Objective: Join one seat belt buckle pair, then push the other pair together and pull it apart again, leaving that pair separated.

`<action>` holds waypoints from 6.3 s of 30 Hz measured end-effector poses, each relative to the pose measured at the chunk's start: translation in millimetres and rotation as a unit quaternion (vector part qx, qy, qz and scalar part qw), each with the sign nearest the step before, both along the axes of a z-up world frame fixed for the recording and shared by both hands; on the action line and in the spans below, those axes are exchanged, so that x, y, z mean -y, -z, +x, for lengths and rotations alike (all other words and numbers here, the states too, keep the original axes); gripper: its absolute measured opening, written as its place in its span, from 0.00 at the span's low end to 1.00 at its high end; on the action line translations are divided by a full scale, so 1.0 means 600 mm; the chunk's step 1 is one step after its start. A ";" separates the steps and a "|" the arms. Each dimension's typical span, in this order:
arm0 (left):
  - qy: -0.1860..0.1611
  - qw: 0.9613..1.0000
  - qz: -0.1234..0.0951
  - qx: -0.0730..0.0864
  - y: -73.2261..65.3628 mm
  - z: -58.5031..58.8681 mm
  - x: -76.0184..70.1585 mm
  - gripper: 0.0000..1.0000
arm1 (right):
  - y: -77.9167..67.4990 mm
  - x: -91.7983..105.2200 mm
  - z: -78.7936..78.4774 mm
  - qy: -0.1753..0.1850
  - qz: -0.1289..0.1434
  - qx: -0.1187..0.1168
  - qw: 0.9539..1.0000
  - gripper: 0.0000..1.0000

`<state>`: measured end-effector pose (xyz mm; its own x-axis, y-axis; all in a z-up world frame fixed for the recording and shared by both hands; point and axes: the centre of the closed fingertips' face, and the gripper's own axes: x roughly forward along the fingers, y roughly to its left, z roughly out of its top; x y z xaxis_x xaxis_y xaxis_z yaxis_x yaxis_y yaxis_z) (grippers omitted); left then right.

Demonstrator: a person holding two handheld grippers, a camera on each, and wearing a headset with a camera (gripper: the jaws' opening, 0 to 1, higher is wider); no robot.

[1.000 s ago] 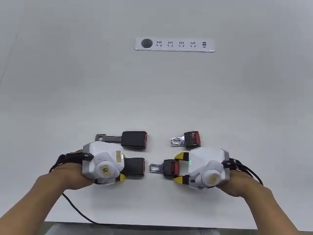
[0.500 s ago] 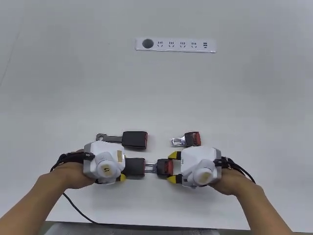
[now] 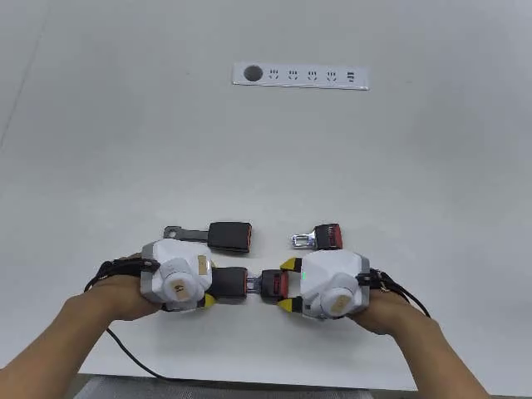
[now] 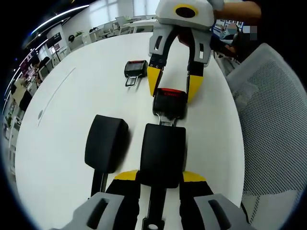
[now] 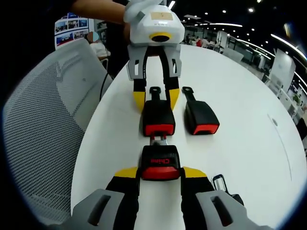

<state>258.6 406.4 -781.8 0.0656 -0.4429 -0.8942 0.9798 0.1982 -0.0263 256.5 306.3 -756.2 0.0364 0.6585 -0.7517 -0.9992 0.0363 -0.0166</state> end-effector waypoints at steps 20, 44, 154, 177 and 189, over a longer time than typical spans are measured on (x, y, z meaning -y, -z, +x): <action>0.000 1.000 -0.004 0.000 -0.007 0.000 0.003 0.32 | 0.010 -0.006 0.002 0.003 0.005 -0.002 1.000 0.28; -0.007 1.000 0.002 -0.002 -0.001 0.002 0.001 0.31 | 0.006 -0.037 0.002 0.011 -0.001 -0.004 1.000 0.27; 0.031 0.999 0.003 0.016 -0.068 0.138 0.008 0.41 | 0.009 0.126 0.142 0.048 -0.030 0.024 0.998 0.41; 0.071 0.996 0.052 -0.018 -0.018 0.133 0.009 0.33 | 0.031 0.145 0.151 0.009 -0.062 0.014 0.998 0.32; 0.078 0.996 0.046 -0.013 -0.015 0.135 0.007 0.32 | 0.035 0.147 0.153 0.013 -0.060 0.016 0.998 0.32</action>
<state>339.8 402.3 -772.5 -0.0218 -0.3613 -0.9322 0.9981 0.0457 -0.0411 348.1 218.1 -777.1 0.0779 0.5630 -0.8228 -0.9968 0.0580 -0.0547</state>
